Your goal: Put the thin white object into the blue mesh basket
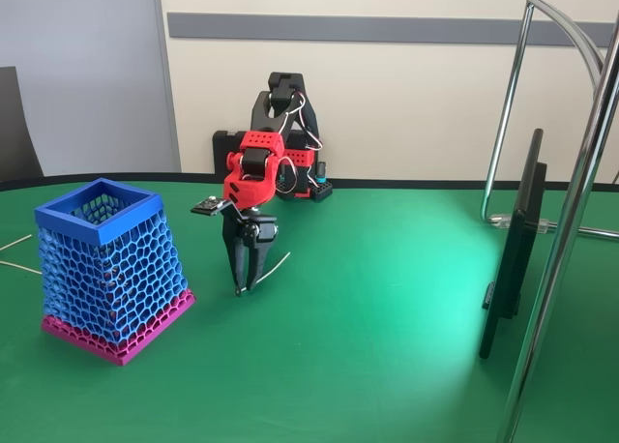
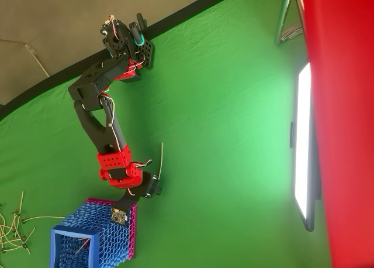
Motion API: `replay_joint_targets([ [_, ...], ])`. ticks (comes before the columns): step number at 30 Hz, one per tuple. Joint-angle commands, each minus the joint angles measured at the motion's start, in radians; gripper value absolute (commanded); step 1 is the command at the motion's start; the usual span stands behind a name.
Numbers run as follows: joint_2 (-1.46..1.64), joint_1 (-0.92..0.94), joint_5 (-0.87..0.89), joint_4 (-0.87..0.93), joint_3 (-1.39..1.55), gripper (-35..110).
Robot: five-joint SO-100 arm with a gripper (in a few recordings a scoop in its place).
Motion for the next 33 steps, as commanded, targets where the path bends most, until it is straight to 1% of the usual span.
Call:
replay_joint_targets([
  [1,0.0,0.011,-0.008,0.014,-0.058,15],
  [21,-0.043,0.014,-0.043,0.048,-0.121,14],
  [33,-0.037,-0.006,-0.071,0.044,-0.103,12],
])
